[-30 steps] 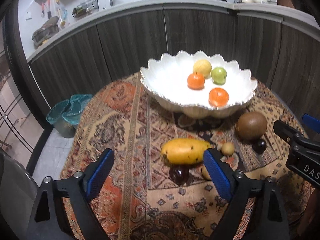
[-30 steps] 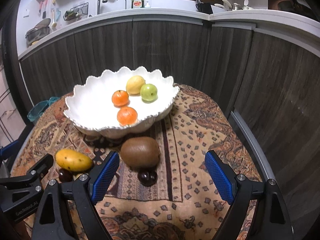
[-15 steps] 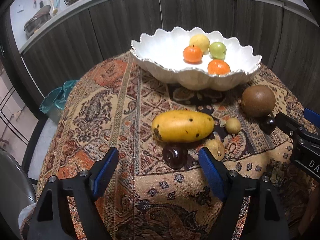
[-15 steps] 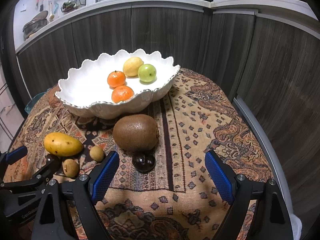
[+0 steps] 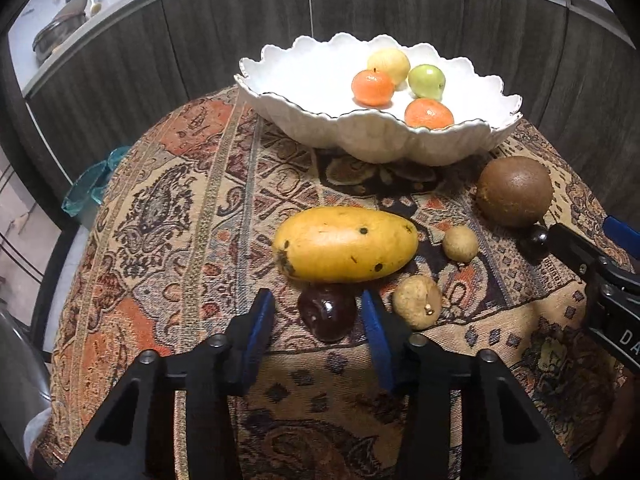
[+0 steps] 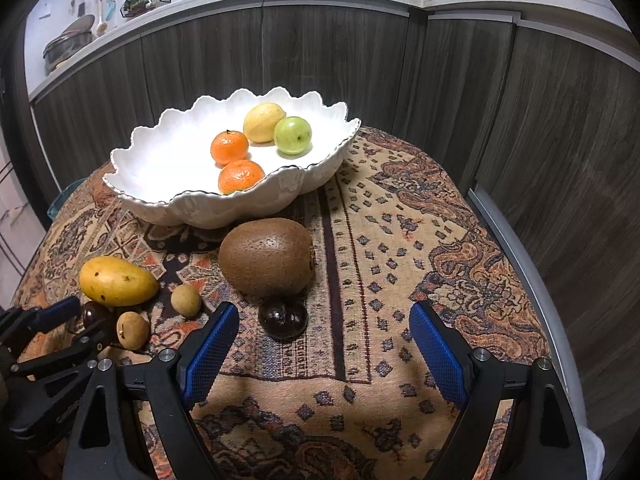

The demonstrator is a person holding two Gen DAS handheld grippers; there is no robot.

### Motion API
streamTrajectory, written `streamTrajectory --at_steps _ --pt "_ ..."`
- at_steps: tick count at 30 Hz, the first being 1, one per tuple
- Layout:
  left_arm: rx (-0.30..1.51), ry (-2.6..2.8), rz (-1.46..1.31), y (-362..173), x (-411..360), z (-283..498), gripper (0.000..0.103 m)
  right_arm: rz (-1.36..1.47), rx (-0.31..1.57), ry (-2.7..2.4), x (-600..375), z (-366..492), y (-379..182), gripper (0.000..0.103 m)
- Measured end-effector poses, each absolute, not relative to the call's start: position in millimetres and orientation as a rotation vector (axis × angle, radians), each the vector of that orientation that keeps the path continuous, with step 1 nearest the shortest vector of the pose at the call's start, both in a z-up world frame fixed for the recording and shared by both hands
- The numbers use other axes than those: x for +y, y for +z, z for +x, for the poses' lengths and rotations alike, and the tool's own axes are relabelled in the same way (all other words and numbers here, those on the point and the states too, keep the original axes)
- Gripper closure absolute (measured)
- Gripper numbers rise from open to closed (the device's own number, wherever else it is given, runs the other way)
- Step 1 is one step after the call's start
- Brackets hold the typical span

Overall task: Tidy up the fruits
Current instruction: 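Close the left gripper on a dark plum while the right gripper grasps another plum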

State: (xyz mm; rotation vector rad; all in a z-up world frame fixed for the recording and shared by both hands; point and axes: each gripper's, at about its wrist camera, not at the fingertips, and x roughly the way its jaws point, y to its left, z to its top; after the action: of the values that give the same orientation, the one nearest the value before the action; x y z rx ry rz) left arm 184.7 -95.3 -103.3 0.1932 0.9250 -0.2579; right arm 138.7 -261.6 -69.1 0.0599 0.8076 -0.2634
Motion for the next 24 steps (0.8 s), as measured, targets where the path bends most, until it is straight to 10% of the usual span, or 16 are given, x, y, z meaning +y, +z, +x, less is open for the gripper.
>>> streamTrajectory --at_steps 24 --pt "0.916 -0.291 0.151 -103 -92 183 0.075 0.088 0.928 -0.143 -255 163 -97 0.059"
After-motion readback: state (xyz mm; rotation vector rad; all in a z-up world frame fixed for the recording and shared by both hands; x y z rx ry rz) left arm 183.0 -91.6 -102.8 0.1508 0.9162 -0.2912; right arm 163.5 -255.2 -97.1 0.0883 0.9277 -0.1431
